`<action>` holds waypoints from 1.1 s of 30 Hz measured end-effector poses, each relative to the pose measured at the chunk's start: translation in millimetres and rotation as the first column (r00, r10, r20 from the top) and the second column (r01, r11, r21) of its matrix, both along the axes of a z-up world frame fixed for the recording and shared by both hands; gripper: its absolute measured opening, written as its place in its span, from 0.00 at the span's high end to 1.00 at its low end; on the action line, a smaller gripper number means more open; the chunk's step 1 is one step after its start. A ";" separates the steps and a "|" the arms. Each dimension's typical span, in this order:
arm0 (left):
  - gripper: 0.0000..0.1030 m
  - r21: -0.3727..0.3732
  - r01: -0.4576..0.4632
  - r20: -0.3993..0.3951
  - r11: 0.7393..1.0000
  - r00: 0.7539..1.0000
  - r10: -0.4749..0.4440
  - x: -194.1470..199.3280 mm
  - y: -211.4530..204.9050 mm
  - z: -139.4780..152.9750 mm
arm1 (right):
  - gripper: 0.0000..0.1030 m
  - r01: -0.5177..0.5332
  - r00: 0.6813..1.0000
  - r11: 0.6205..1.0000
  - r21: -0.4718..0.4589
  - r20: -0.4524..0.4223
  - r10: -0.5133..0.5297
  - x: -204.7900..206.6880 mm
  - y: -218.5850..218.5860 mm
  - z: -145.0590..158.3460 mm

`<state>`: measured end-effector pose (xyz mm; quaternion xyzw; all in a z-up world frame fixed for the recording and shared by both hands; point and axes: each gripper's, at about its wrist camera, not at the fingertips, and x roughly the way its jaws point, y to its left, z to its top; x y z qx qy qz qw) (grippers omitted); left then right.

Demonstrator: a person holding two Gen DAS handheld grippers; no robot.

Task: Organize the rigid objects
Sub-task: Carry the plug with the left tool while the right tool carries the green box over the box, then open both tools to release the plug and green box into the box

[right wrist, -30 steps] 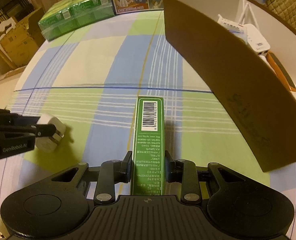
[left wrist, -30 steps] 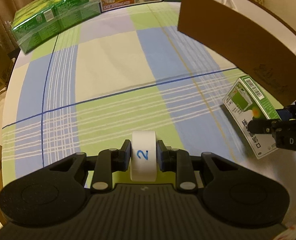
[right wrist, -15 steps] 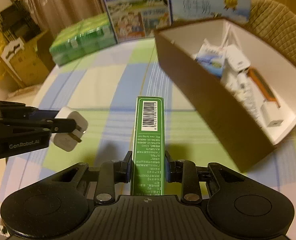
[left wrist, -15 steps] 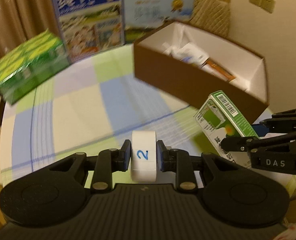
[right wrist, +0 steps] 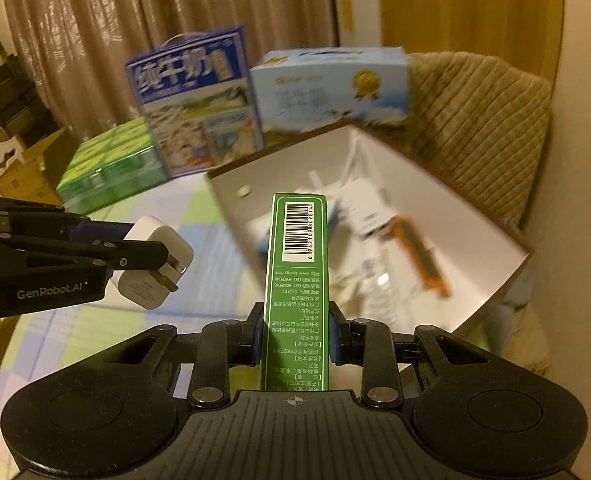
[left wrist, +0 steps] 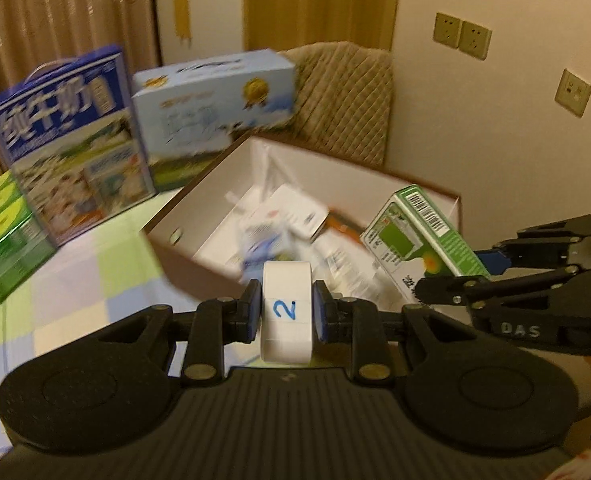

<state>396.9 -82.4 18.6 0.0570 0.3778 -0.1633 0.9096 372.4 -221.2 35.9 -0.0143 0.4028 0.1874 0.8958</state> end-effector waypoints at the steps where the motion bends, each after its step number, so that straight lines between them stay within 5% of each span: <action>1: 0.78 -0.002 0.004 0.000 1.000 1.000 -0.004 6.0 -8.3 0.7 | 0.74 0.003 1.000 1.000 -0.010 0.005 -0.003 6.9 -8.7 1.0; 17: 0.78 -0.006 -0.013 -0.096 1.000 0.995 0.012 97.2 -97.2 -34.3 | 0.74 -0.021 1.000 0.996 -0.091 -0.025 0.018 105.6 -77.5 -21.2; 33: 0.78 0.033 -0.031 -0.225 0.999 0.974 0.038 144.0 -128.1 -92.8 | 0.74 -0.114 0.986 0.962 -0.247 -0.148 0.079 160.4 -90.0 -86.0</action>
